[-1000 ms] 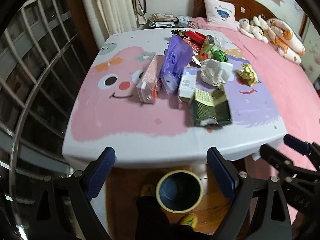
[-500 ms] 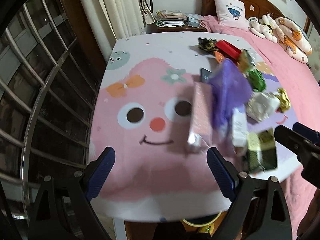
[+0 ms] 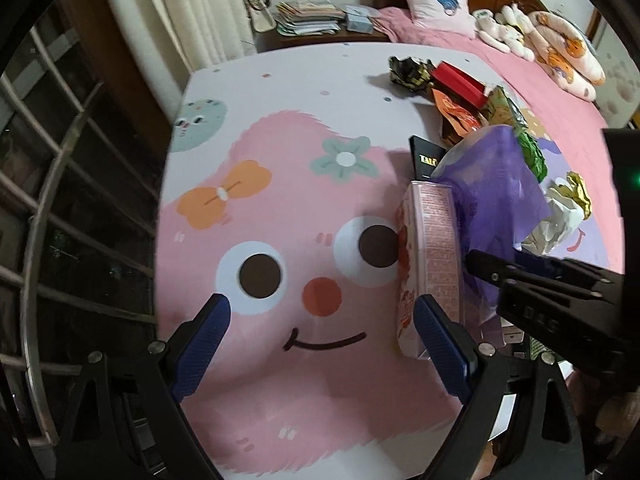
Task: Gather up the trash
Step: 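Grasp the pink juice box with the left tool while the right tool grasps the purple bag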
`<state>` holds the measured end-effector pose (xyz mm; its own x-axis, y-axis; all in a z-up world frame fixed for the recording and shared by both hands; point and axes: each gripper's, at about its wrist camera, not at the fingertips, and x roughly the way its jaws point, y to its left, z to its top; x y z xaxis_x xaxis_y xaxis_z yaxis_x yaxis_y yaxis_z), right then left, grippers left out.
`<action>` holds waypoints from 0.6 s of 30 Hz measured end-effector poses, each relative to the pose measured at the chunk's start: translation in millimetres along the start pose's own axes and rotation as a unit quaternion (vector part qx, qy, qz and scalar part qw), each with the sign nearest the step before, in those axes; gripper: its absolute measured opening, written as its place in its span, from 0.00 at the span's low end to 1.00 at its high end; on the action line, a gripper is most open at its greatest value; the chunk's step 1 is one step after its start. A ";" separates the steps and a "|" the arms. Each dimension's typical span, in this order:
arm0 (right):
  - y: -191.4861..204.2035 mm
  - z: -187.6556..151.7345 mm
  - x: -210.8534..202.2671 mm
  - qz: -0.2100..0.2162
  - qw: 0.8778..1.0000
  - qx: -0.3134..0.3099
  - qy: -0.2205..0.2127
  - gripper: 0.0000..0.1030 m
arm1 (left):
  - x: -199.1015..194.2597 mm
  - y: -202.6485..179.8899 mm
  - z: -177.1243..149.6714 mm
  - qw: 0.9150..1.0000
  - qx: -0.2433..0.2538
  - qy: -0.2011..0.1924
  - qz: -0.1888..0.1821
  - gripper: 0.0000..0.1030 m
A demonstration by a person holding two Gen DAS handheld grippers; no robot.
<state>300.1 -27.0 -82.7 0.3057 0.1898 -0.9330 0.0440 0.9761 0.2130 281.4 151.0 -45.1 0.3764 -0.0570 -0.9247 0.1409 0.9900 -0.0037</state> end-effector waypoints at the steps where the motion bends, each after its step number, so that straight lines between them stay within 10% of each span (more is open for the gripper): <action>1: -3.2 1.0 3.1 0.009 1.000 0.007 0.004 0.22 | 3.9 -2.0 3.6 1.000 0.004 0.004 -0.010 0.89; 6: -13.4 4.0 -6.0 0.039 0.999 0.031 -0.013 0.07 | 17.6 -16.9 15.4 0.998 0.019 0.024 -0.049 0.89; 18: -39.7 8.1 -62.0 0.036 0.993 0.064 -0.089 0.06 | 60.8 -56.4 33.2 0.993 0.048 0.081 -0.078 0.89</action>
<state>287.1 -78.3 -30.9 0.4759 0.2255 -0.8501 0.1333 0.9369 0.3232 326.7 87.3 -88.5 0.1925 -0.1794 -0.9648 0.2756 0.9535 -0.1223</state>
